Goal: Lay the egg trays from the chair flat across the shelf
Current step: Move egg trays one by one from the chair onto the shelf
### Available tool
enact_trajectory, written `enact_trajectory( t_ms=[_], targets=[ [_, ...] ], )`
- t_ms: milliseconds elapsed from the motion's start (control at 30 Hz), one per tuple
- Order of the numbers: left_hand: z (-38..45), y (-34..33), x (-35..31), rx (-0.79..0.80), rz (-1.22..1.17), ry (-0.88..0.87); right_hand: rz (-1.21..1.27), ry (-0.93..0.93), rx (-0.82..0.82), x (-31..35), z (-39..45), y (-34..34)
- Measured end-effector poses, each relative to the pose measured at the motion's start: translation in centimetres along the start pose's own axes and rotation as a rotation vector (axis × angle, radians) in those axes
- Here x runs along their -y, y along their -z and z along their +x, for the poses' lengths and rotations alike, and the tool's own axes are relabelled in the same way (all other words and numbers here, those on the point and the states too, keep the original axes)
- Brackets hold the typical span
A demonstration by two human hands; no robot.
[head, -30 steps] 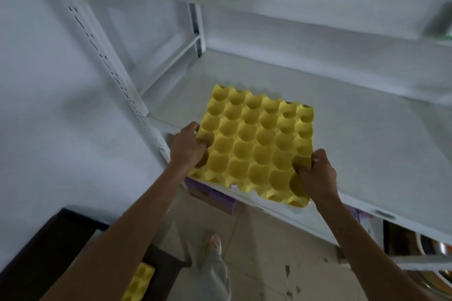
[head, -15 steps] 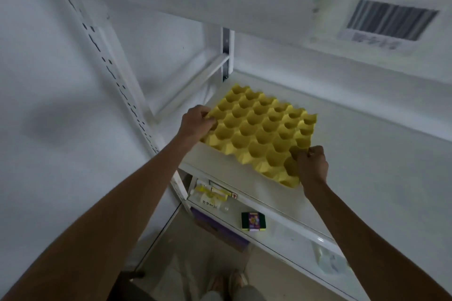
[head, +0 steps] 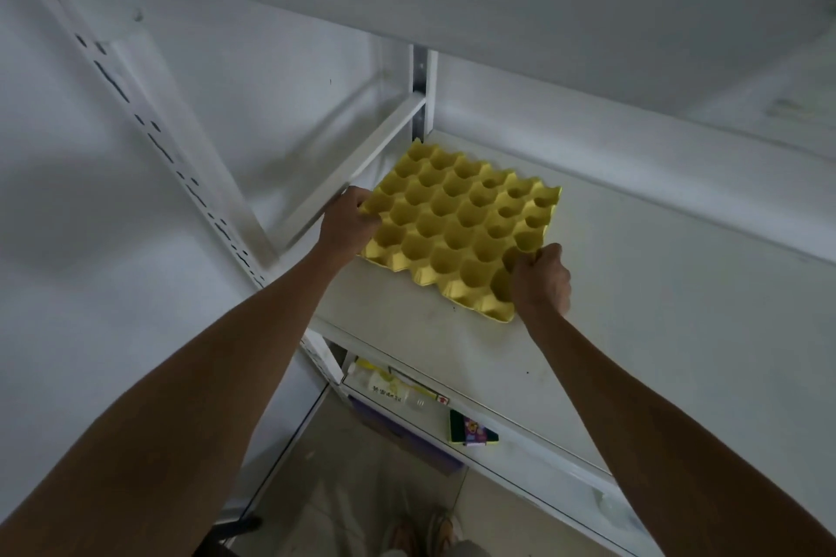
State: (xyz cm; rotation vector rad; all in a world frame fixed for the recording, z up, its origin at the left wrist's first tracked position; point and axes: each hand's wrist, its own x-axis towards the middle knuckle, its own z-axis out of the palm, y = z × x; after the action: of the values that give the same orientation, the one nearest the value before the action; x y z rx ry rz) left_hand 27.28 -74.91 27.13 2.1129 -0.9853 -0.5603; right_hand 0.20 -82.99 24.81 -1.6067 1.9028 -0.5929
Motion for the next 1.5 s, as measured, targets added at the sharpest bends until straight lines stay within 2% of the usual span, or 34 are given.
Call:
enact_trajectory(
  t_ms=[67, 200, 267, 333, 400, 500, 600, 733, 867, 1000, 1167, 1333, 1500],
  targets=[
    [-0.3, -0.1, 0.4, -0.011, 0.028, 0.005, -0.021, 0.008, 0.026, 0.1, 0.0, -0.2],
    [-1.2, -0.6, 0.0, 0.057, 0.235, 0.018, -0.049, -0.009, 0.095, 0.0, -0.1, 0.4],
    [-2.1, -0.4, -0.8, 0.079, 0.316, 0.011, -0.04, 0.018, 0.079, 0.1, -0.5, 1.5],
    [-3.6, 0.0, -1.4, 0.078, 0.392, -0.022, -0.121, 0.186, -0.003, 0.1, -1.2, 2.6],
    [-5.9, 0.5, -2.0, 0.073, 0.468, -0.077, -0.26, 0.445, -0.082, 0.3, -2.2, 3.8],
    [-11.0, 1.7, -2.7, 0.037, 0.505, -0.136, -0.412, 0.828, -0.098, 1.3, -4.6, 5.6],
    [-18.7, 2.9, -2.0, -0.084, 0.508, -0.141, -0.408, 1.176, 0.0, 1.5, -9.7, 6.5],
    [-32.1, 3.8, 1.2, -0.285, 0.452, 0.039, -0.393, 1.503, 0.232, -0.6, -19.3, 6.4],
    [-45.0, 3.6, 5.6, -0.37, 0.424, 0.271, -0.423, 1.629, 0.486, -3.7, -27.6, 4.7],
    [-57.0, 4.2, 12.5, -0.323, 0.444, 0.556, -0.599, 1.703, 0.758, -7.9, -36.5, 0.8],
    [-64.9, 4.5, 21.8, -0.226, 0.356, 0.814, -0.754, 1.653, 1.006, -11.6, -44.7, -7.1],
    [-68.0, 4.3, 32.6, -0.191, 0.157, 1.029, -0.869, 1.312, 1.209, -14.4, -50.9, -15.8],
    [-69.5, 2.2, 41.5, -0.218, -0.012, 1.193, -0.887, 0.985, 1.196, -16.7, -52.9, -23.4]
  ],
)
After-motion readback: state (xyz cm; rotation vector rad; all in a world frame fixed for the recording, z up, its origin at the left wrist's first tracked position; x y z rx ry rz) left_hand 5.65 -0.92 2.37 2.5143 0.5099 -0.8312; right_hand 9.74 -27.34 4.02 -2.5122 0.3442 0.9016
